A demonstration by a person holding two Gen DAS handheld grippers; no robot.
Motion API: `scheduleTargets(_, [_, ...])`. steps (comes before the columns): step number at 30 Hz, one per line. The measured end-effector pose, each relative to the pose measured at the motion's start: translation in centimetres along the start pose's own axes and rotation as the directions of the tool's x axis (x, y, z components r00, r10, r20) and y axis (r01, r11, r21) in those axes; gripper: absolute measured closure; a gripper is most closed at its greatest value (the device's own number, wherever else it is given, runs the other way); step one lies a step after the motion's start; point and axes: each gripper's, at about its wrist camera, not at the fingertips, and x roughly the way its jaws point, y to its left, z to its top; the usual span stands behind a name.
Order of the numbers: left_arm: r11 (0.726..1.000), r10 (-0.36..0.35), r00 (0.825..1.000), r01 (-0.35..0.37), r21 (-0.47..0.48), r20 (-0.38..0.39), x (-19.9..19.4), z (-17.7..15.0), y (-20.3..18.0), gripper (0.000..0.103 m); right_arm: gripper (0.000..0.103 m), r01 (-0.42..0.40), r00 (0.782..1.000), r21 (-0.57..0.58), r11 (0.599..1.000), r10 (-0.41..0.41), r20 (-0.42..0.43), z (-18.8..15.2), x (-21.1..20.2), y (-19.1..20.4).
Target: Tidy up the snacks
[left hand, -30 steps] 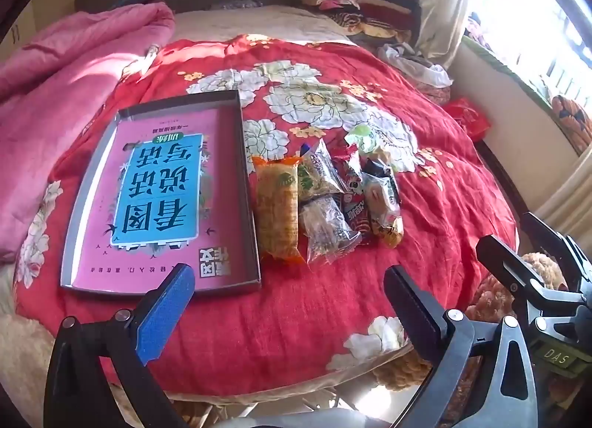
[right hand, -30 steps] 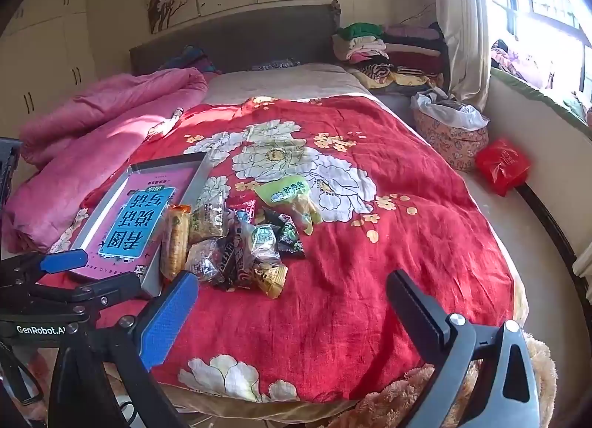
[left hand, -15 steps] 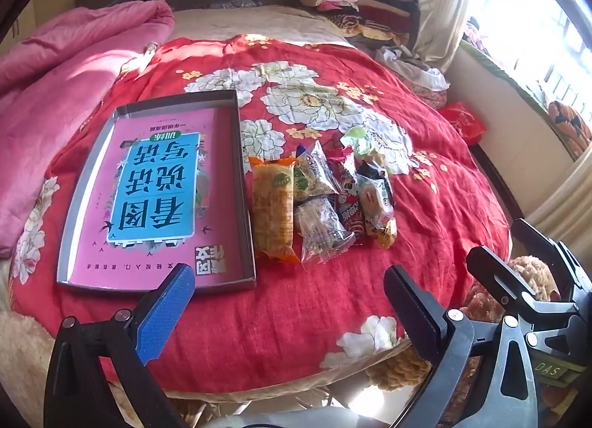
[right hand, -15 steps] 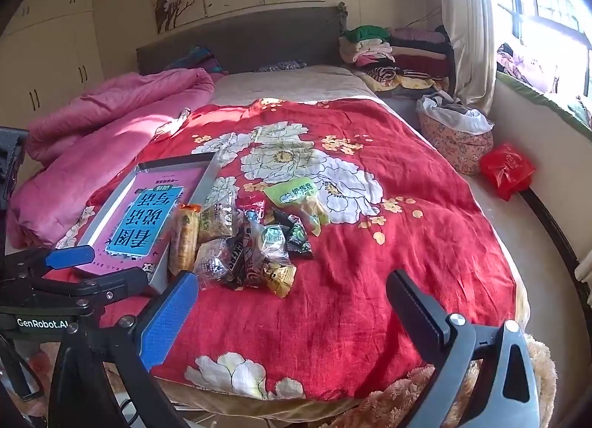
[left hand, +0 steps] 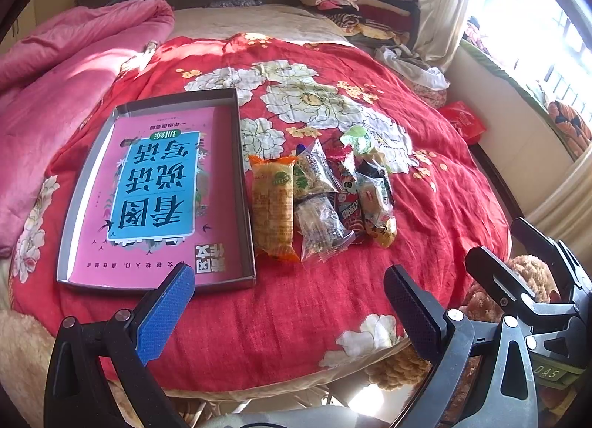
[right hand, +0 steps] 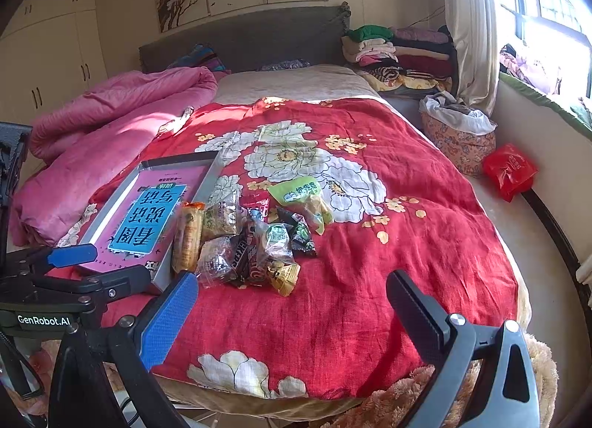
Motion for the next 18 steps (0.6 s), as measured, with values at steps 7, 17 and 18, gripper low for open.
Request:
scheduleTargets(7, [1.000,0.004,1.000,-0.004,0.005,0.009,-0.16,0.07,0.09,0.001,0.000,0.005,1.000,-0.002,1.000,-0.005,0.000,-0.01,-0.05,0.04])
scheduleTargets(17, [1.000,0.004,1.000,-0.004,0.014,0.012,-0.30,0.09,-0.04,0.001,0.000,0.008,1.000,-0.009,1.000,-0.008,-0.002,0.01,-0.11,0.17])
scheduleTargets(18, [1.000,0.003,1.000,-0.004,0.016,0.012,-0.32,0.08,-0.07,0.001,0.000,0.009,1.000,-0.010,1.000,-0.009,-0.001,0.02,-0.14,0.15])
